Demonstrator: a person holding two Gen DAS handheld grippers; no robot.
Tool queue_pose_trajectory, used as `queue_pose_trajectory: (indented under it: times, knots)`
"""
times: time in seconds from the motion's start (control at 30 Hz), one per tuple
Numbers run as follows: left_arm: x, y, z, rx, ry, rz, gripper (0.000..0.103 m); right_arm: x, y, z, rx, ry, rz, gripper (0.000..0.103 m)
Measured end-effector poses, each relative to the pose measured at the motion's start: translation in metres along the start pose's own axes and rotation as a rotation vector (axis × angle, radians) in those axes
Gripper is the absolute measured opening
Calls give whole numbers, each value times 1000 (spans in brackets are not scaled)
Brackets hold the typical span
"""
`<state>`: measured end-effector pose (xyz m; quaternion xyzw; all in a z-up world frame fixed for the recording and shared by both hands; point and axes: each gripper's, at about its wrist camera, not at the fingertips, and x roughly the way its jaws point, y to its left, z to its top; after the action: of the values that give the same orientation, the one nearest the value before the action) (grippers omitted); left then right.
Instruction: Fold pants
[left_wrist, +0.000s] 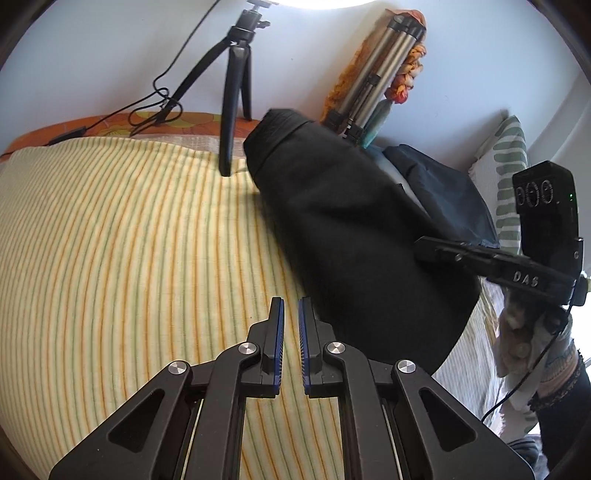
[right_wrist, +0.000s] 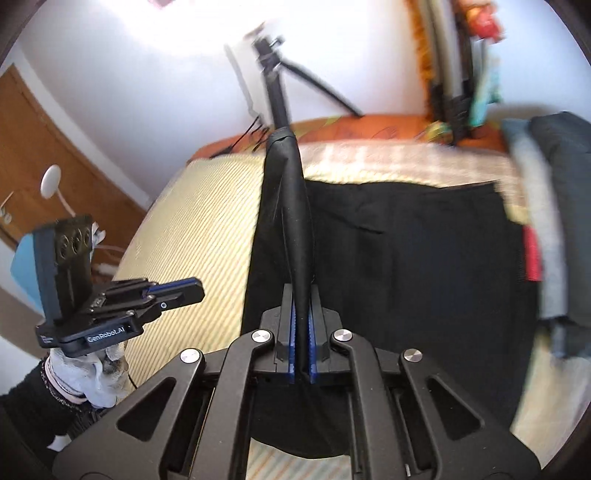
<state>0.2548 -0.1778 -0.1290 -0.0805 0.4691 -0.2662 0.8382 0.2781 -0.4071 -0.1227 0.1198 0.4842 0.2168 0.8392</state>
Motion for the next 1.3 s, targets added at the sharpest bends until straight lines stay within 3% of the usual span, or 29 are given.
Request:
queue_pose_trajectory:
  times: [0.27, 0.4, 0.6, 0.77, 0.9, 1.07, 1.2, 1.3]
  knots:
    - [17, -30, -1, 83, 5, -57, 6, -70, -52, -19, 123, -96, -165, 5]
    - [27, -55, 2, 164, 13, -57, 6, -86, -81, -42, 218, -96, -210, 5]
    - [47, -90, 13, 229, 36, -100, 6, -75, -106, -65, 335, -71, -182, 5]
    - [65, -123, -2, 349, 114, -181, 6, -61, -117, -70, 384, -67, -167, 5]
    - [78, -133, -24, 454, 172, -158, 6, -61, -126, -75, 402, -71, -166, 5]
    - [86, -125, -28, 449, 210, -149, 7, -52, -125, -78, 389, -48, -175, 5]
    - [76, -129, -23, 493, 220, -140, 7, -51, -127, -82, 389, -37, -164, 5]
    - [62, -120, 0, 455, 162, -125, 7, -58, -126, -82, 364, -27, -145, 6]
